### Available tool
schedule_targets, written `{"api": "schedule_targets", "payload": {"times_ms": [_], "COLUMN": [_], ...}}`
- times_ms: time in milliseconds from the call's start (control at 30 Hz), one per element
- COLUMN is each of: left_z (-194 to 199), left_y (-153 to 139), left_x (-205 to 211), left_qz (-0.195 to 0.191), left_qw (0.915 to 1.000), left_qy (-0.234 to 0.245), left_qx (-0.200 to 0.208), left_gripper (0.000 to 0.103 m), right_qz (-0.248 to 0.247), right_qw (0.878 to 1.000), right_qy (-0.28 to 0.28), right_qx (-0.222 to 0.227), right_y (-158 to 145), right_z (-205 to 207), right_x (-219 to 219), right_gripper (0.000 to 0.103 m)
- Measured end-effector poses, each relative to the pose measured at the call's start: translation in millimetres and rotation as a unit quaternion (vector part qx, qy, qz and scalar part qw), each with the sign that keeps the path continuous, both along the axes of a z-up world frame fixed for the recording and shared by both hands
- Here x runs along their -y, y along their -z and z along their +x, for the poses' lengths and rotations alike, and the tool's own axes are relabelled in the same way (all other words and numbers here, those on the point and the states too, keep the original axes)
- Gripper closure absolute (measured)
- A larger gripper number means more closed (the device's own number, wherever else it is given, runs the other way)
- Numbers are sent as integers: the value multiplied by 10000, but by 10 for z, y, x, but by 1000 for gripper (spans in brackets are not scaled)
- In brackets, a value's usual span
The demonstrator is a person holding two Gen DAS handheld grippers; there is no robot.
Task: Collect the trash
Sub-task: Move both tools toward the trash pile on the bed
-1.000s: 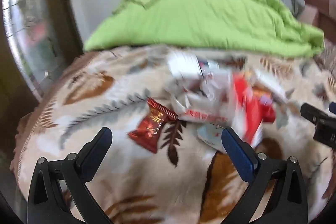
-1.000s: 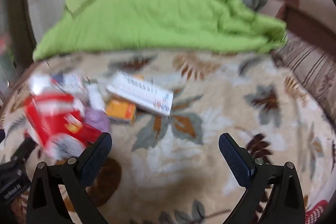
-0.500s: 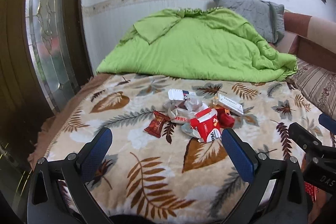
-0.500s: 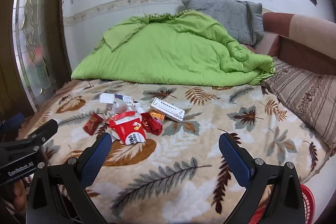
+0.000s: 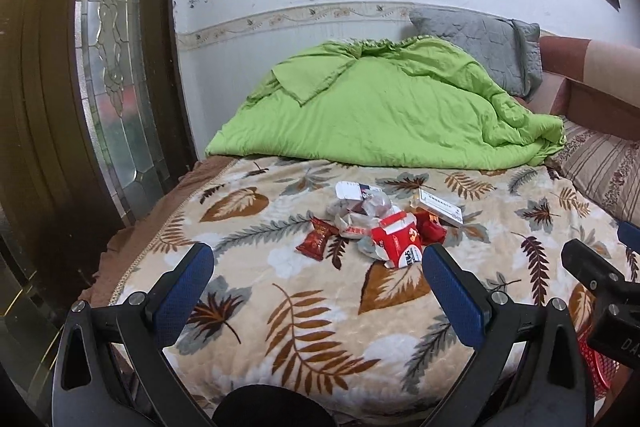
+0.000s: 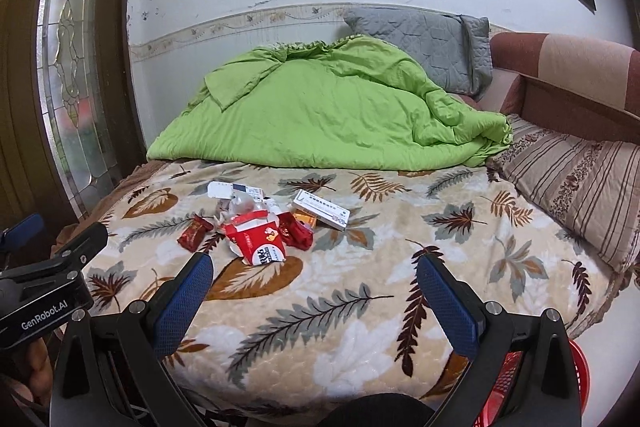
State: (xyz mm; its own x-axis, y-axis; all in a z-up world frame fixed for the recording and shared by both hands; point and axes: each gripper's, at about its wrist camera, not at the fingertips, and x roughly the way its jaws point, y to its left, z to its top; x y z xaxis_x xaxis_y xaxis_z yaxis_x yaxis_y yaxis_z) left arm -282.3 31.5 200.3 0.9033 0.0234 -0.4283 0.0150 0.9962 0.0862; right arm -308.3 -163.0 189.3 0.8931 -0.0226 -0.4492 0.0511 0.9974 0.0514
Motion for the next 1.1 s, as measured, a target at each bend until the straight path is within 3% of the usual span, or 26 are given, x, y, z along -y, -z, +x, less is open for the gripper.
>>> {"api": "schedule_targets", "payload": {"times_ms": [667, 1100], "left_z": [-127, 5], "left_y": [-80, -31], "left_x": [-120, -253], "left_qz": [-46, -162], "left_qw": [9998, 9992], "left_qy": [-163, -317], "left_qx": [87, -163], "left_gripper": [0, 0], "right_qz": [59, 96], "right_qw": [9997, 9994], "right_qy": [-222, -319], "right_qx": [36, -99], "right_y": [-76, -22], "right_z": [-75, -10], "right_x": [-136, -195], "right_gripper": [0, 0]}}
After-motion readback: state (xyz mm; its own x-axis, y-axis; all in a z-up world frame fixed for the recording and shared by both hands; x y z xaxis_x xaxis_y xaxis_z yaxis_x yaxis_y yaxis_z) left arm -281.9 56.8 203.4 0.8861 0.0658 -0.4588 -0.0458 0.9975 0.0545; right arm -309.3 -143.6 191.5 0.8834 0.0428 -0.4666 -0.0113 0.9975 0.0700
